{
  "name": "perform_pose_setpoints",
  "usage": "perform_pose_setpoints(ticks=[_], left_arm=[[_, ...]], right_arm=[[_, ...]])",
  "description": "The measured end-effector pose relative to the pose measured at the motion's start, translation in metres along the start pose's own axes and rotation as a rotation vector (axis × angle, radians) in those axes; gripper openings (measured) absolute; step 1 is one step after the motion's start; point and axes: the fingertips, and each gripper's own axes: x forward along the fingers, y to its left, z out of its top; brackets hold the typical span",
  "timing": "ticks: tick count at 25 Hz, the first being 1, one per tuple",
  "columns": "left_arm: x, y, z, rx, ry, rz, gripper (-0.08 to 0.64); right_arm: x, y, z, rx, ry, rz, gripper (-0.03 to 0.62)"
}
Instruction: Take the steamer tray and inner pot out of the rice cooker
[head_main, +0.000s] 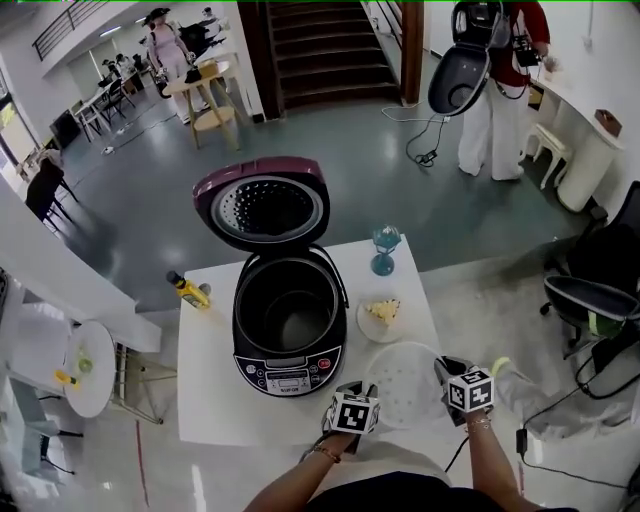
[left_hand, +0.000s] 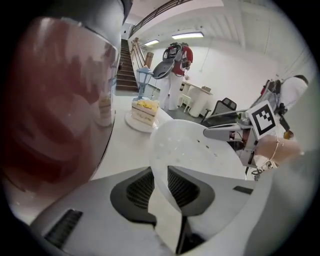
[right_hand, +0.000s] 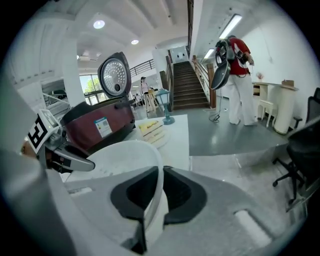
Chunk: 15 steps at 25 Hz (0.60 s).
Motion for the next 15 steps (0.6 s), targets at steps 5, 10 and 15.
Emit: perform_pose_setpoints(ticks=[5, 10, 15], left_arm=[[0.007, -0.001, -0.007, -0.026, 0.023, -0.015, 0.086], [0.016, 0.001, -0.007, -0.031, 0.026, -0.011, 0.086], [0.021, 0.0, -0.007, -0.049, 0.005, -0.019, 0.086]], right_arm=[[0.006, -0.003, -0.008, 0.003, 0.021, 0.011, 0.028], [0.012, -0.01, -0.014, 0.004, 0.033, 0.0, 0.029], [0.017, -0.017, -0.019, -0.033, 0.036, -0.018, 0.032]])
